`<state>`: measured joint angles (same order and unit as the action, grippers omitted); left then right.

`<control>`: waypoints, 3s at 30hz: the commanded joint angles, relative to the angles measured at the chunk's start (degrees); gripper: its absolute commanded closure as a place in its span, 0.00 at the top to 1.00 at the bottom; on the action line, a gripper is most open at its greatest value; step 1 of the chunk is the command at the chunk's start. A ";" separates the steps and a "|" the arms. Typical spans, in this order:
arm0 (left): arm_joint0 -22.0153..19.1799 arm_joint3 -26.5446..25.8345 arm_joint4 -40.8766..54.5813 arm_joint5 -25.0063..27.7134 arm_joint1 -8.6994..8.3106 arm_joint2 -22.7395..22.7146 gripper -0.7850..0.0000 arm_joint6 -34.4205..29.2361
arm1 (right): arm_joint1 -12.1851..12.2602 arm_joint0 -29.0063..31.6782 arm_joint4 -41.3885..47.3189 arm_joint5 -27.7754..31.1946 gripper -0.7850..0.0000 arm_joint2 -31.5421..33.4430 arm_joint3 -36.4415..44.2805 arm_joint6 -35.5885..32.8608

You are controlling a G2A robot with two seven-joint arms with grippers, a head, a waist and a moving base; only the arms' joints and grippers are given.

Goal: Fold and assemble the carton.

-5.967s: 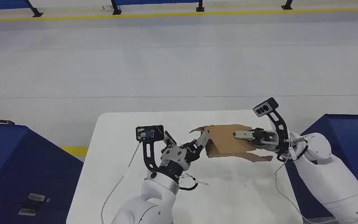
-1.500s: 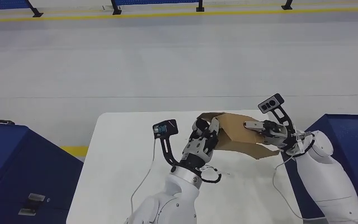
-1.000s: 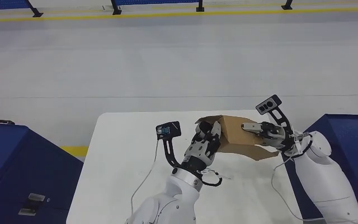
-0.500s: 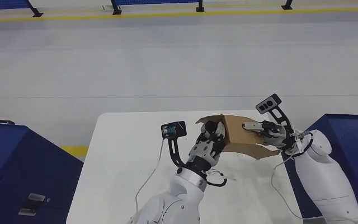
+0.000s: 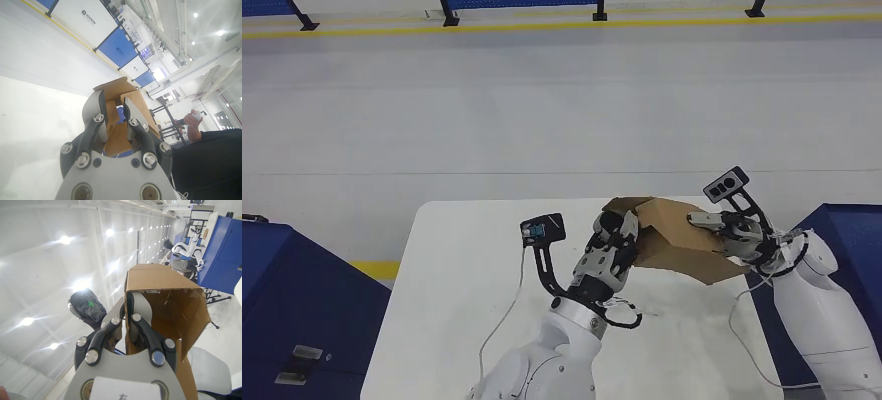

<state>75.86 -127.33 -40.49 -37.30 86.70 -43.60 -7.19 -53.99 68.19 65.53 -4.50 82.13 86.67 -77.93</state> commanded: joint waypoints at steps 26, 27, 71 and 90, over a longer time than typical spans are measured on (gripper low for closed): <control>4.01 -7.31 1.95 9.04 -1.97 -10.68 0.22 -16.22 | 3.30 -4.78 10.73 -15.26 0.00 -11.48 -4.00 -6.61; 4.01 -7.31 1.95 9.28 -2.05 -10.75 0.23 -17.07 | 3.55 -4.81 11.34 -15.21 0.00 -11.72 -3.91 -6.66; 8.23 -7.31 -5.70 19.55 -4.52 -7.01 0.37 -24.07 | 8.26 -8.32 16.53 -13.73 0.00 -19.18 -5.15 -8.13; 9.14 -7.31 -16.31 23.22 -5.28 -6.65 0.00 -18.64 | 8.92 -9.35 16.37 -13.47 0.00 -20.15 -5.67 -8.39</control>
<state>85.01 -134.65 -56.86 -14.05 81.42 -50.24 -25.77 -45.11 58.88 81.93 -17.99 61.96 80.99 -86.30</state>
